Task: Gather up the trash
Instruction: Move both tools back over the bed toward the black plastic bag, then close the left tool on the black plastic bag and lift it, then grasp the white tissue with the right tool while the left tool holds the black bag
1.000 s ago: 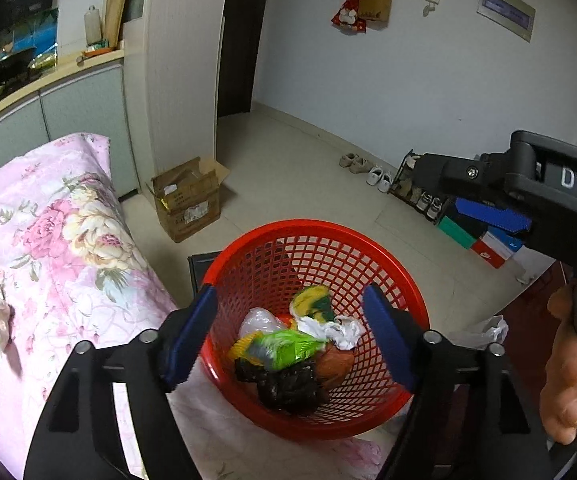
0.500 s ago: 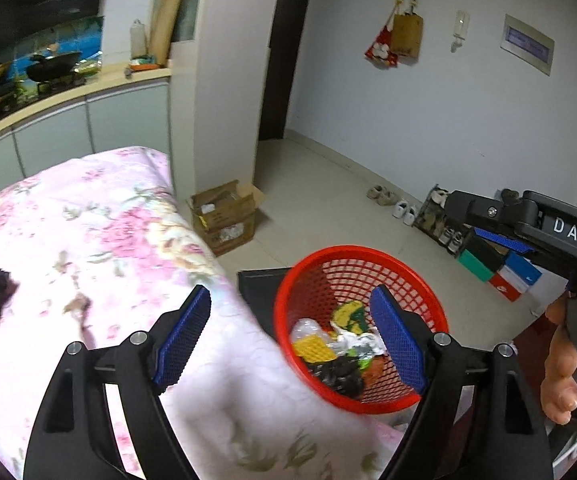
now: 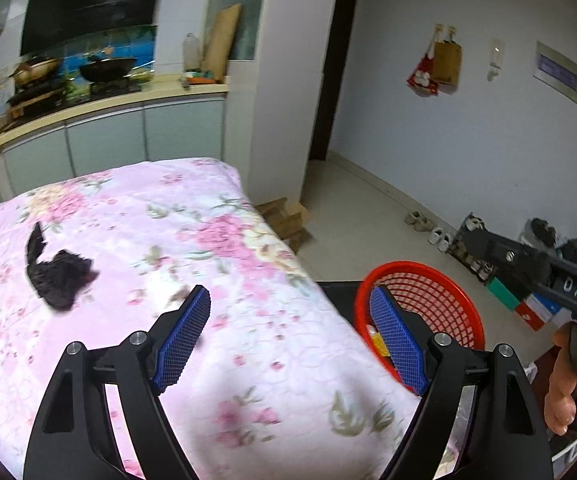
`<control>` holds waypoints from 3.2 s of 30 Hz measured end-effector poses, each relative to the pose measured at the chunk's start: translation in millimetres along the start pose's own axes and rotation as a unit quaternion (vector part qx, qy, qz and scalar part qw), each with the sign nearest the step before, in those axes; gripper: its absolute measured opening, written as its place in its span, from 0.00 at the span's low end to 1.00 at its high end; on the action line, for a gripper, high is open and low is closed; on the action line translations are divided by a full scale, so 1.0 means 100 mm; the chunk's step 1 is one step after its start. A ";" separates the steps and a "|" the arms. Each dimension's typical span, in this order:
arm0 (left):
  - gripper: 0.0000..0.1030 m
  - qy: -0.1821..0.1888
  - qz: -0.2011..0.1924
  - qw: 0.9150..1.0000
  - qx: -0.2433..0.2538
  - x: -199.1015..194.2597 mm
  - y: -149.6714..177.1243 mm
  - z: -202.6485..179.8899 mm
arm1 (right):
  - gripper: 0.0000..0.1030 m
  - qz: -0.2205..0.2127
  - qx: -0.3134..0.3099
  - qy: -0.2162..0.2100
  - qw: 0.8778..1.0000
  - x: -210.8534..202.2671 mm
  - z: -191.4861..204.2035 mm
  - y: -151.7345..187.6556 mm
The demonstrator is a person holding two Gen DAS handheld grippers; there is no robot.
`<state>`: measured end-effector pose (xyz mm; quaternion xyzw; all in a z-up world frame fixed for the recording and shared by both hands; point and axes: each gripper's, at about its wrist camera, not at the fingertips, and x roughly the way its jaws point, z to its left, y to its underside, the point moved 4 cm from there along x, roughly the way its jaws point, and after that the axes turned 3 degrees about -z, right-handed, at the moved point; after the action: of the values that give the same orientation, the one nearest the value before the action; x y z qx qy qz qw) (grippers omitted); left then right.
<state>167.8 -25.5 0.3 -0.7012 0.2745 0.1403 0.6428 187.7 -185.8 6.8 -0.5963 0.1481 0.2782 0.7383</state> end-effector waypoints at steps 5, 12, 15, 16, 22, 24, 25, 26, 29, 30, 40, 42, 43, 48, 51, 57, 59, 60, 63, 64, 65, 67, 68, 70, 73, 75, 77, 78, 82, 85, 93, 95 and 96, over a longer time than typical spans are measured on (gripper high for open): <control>0.78 -0.022 -0.003 1.000 -0.022 -0.11 0.03 0.31 | 0.60 0.006 -0.020 -0.007 1.000 0.01 0.16 0.08; 0.78 -0.059 -0.011 0.996 -0.059 -0.30 0.03 0.81 | 0.64 0.015 -0.039 -0.017 0.999 0.08 0.33 0.17; 0.78 -0.075 -0.017 0.994 -0.076 -0.41 0.04 1.05 | 0.64 0.018 -0.046 -0.019 0.999 0.10 0.40 0.23; 0.78 -0.080 -0.019 0.993 -0.082 -0.44 0.04 1.13 | 0.64 0.019 -0.048 -0.020 0.998 0.11 0.42 0.25; 0.78 -0.121 -0.036 0.981 -0.145 -0.66 0.02 1.76 | 0.65 0.029 -0.053 -0.032 0.998 0.18 0.51 0.34; 0.78 -0.132 -0.040 0.975 -0.171 -0.69 0.01 1.99 | 0.65 0.034 -0.057 -0.035 0.997 0.21 0.53 0.37; 0.78 -0.134 -0.041 0.973 -0.182 -0.70 0.01 2.08 | 0.65 0.036 -0.059 -0.035 0.997 0.22 0.55 0.38; 0.77 -0.136 -0.042 0.970 -0.195 -0.70 0.01 2.18 | 0.65 0.039 -0.061 -0.036 0.997 0.24 0.56 0.39; 0.77 -0.134 -0.041 0.965 -0.220 -0.65 0.00 2.36 | 0.65 0.044 -0.065 -0.035 0.996 0.29 0.58 0.43; 0.78 -0.133 -0.040 0.964 -0.226 -0.61 0.00 2.39 | 0.66 0.046 -0.066 -0.035 0.996 0.30 0.59 0.45; 0.78 -0.140 -0.003 0.973 -0.185 0.06 -0.03 2.38 | 0.67 0.060 -0.061 -0.038 0.996 0.40 0.59 0.53; 0.78 -0.146 0.004 0.974 -0.176 0.19 -0.02 2.38 | 0.67 0.062 -0.062 -0.038 0.995 0.41 0.59 0.55; 0.78 -0.145 0.007 0.974 -0.173 0.25 -0.01 2.38 | 0.67 0.062 -0.062 -0.039 0.995 0.41 0.59 0.55; 0.77 -0.141 0.016 0.975 -0.170 0.46 0.01 2.40 | 0.67 0.070 -0.062 -0.046 0.995 0.46 0.63 0.59; 0.77 -0.139 0.019 0.976 -0.165 0.55 0.05 2.40 | 0.67 0.074 -0.059 -0.054 0.994 0.50 0.68 0.58; 0.61 -0.137 0.027 0.976 -0.166 0.65 0.11 2.41 | 0.67 0.072 -0.065 -0.072 0.993 0.65 0.95 0.51; 0.54 -0.134 0.024 0.976 -0.170 0.63 0.12 2.43 | 0.67 0.072 -0.078 -0.074 0.992 0.73 1.08 0.49; 0.53 -0.134 0.023 0.976 -0.170 0.63 0.12 2.43 | 0.67 0.074 -0.085 -0.075 0.991 0.80 1.15 0.48; 0.52 -0.135 0.019 0.977 -0.166 0.60 0.14 2.42 | 0.67 0.084 -0.101 -0.080 0.988 1.05 1.38 0.48; 0.52 -0.135 0.018 0.977 -0.167 0.60 0.15 2.42 | 0.67 0.086 -0.107 -0.079 0.987 1.12 1.45 0.48; 0.52 -0.135 0.017 0.976 -0.167 0.59 0.15 2.42 | 0.67 0.087 -0.111 -0.077 0.987 1.17 1.50 0.48; 0.52 -0.134 0.015 0.977 -0.168 0.57 0.16 2.42 | 0.67 0.089 -0.124 -0.077 0.985 1.32 1.64 0.50; 0.52 -0.134 0.013 0.976 -0.169 0.55 0.17 2.42 | 0.67 0.091 -0.129 -0.077 0.984 1.39 1.68 0.50; 0.52 -0.135 0.008 0.976 -0.171 0.52 0.17 2.43 | 0.67 0.097 -0.137 -0.078 0.983 1.51 1.77 0.52; 0.52 -0.135 0.007 0.975 -0.174 0.51 0.18 2.44 | 0.67 0.109 -0.154 -0.068 0.980 1.69 1.87 0.57; 0.52 -0.138 0.006 0.975 -0.172 0.50 0.17 2.43 | 0.67 0.117 -0.166 -0.066 0.977 1.78 1.93 0.61; 0.52 -0.141 0.005 0.976 -0.166 0.50 0.16 2.41 | 0.67 0.124 -0.175 -0.062 0.975 1.83 1.96 0.64; 0.52 -0.143 0.005 0.976 -0.163 0.50 0.15 2.41 | 0.67 0.125 -0.180 -0.059 0.974 1.84 1.97 0.66; 0.52 -0.145 0.004 0.976 -0.162 0.50 0.15 2.41 | 0.54 0.124 -0.184 -0.060 0.973 1.82 1.99 0.69; 0.52 -0.146 0.004 0.976 -0.162 0.49 0.15 2.41 | 0.41 0.125 -0.178 -0.059 0.974 1.83 1.96 0.68; 0.51 -0.147 0.002 0.977 -0.156 0.48 0.14 2.40 | 0.37 0.117 -0.168 -0.063 0.977 1.66 1.88 0.72; 0.51 -0.147 0.002 0.977 -0.154 0.48 0.14 2.40 | 0.37 0.120 -0.164 -0.071 0.976 1.57 1.86 0.77; 0.51 -0.147 0.002 0.977 -0.154 0.48 0.14 2.40 | 0.37 0.121 -0.162 -0.073 0.977 1.54 1.85 0.78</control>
<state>236.3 198.7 -70.3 -0.7629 0.1537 0.2840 0.5601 244.2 38.6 -95.3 -0.6635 0.1177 0.4292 0.6014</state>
